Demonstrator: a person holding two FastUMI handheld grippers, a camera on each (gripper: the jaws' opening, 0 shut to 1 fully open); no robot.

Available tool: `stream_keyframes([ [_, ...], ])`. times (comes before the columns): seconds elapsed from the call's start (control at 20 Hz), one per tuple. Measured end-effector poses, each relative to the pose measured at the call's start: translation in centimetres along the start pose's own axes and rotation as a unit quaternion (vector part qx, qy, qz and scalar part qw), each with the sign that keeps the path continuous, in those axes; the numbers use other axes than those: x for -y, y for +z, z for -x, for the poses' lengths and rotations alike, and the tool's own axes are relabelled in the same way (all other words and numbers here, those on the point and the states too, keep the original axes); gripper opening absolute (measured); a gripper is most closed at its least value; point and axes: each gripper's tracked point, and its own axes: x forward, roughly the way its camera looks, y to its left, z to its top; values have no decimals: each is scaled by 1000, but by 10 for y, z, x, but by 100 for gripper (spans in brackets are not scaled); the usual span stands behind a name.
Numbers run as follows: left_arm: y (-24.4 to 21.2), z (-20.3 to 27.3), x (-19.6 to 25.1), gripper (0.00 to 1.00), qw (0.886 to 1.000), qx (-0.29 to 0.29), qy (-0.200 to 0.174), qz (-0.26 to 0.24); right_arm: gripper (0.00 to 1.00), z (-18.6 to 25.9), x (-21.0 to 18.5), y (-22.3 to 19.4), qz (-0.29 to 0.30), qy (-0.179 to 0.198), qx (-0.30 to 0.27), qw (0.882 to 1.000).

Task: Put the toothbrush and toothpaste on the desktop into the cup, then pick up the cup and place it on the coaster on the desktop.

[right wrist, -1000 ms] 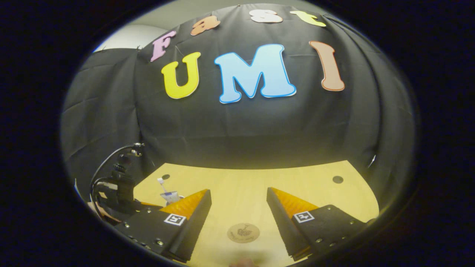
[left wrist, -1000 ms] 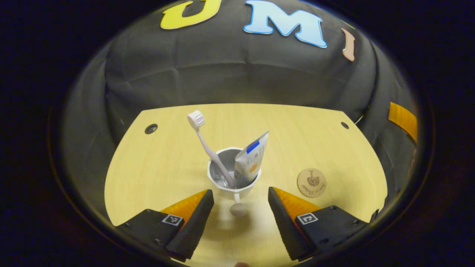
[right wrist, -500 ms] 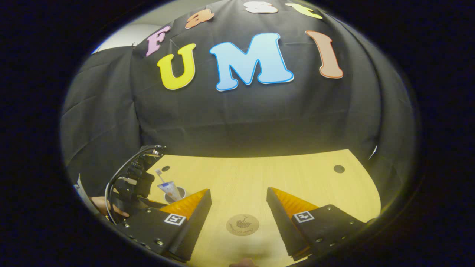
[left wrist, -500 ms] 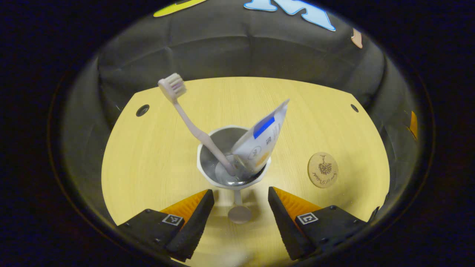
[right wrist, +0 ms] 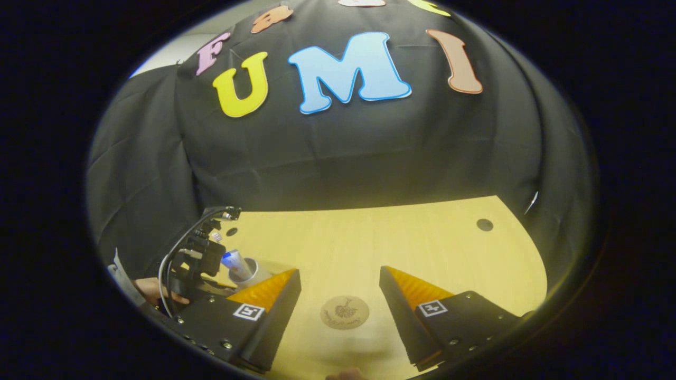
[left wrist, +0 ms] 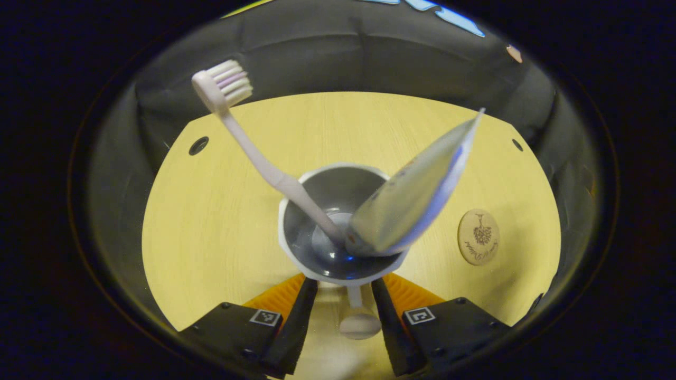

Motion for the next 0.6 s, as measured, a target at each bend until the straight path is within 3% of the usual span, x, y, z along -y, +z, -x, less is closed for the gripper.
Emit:
stream_keyframes([
  [0.05, -2, -4, 0, 66, 1000, -4, -6, 5, 89, -1, 0, -1, -4, -2, -1, 1000],
  [0.1, -3, -4, 0, 55, 1000, -6, -7, 8, 89, -3, 0, -1, -7, -3, -2, 1000],
  [0.15, -4, -3, 0, 65, 1000, -5, -9, 11, 89, -4, -1, -3, -10, -4, -5, 1000],
  [0.2, -4, -4, 4, 48, 1000, -4, -12, 11, 89, -6, -1, -5, -12, -5, -7, 1000],
  [0.35, -5, -3, 2, 35, 1000, -5, -12, 2, 89, -7, -5, -10, -17, -4, -14, 1000],
  [0.45, -5, -2, 2, 32, 1000, -5, -7, -4, 89, -6, -7, -11, -15, -3, -16, 1000],
  [0.5, -4, -1, 2, 43, 1000, -5, -7, -7, 89, -6, -6, -11, -14, -4, -16, 1000],
  [0.6, -10, -2, 1, 37, 1000, -10, -7, -9, 89, -5, -7, -13, -13, -4, -19, 1000],
])
